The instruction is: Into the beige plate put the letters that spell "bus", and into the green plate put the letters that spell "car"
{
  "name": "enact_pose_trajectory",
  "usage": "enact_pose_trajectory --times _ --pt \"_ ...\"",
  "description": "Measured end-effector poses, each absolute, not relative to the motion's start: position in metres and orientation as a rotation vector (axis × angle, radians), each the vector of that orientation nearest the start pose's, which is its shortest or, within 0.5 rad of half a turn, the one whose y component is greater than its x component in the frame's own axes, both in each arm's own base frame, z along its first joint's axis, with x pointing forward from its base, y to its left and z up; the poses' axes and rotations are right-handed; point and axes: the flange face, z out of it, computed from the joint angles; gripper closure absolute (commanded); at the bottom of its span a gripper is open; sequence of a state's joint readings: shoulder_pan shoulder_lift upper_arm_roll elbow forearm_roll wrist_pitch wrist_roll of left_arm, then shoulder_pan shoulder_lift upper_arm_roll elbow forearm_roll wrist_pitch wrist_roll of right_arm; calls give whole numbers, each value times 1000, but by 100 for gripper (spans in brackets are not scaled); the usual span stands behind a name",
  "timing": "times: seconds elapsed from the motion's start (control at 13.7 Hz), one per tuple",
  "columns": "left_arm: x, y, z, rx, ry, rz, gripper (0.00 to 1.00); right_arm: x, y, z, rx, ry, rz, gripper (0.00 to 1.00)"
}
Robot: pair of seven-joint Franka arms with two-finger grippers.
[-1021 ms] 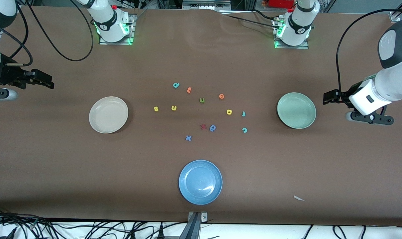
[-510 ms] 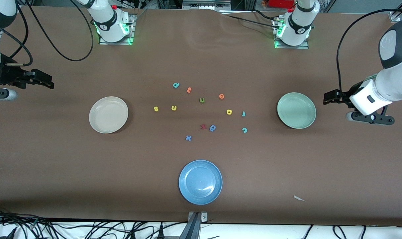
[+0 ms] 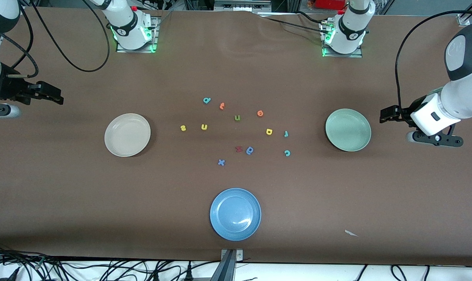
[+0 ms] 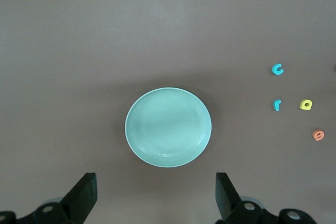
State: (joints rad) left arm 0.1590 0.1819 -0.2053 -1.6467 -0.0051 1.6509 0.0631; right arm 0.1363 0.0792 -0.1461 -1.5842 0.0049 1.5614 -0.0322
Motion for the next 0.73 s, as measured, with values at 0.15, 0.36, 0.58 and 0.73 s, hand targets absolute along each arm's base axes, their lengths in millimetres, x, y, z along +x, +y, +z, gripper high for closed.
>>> enact_pose_trajectory --times 0.15,0.36,0.58,0.73 --pt "597 -21 492 -3168 173 276 1 574 0 573 -3142 -40 159 0" --pt "597 -21 491 -3168 174 278 1 574 4 571 -3141 -54 165 0" --pt "597 -22 490 -3168 175 281 1 578 5 557 -3140 -70 207 0" --pt "597 -22 490 -3168 176 283 1 580 4 547 -3139 -69 246 0"
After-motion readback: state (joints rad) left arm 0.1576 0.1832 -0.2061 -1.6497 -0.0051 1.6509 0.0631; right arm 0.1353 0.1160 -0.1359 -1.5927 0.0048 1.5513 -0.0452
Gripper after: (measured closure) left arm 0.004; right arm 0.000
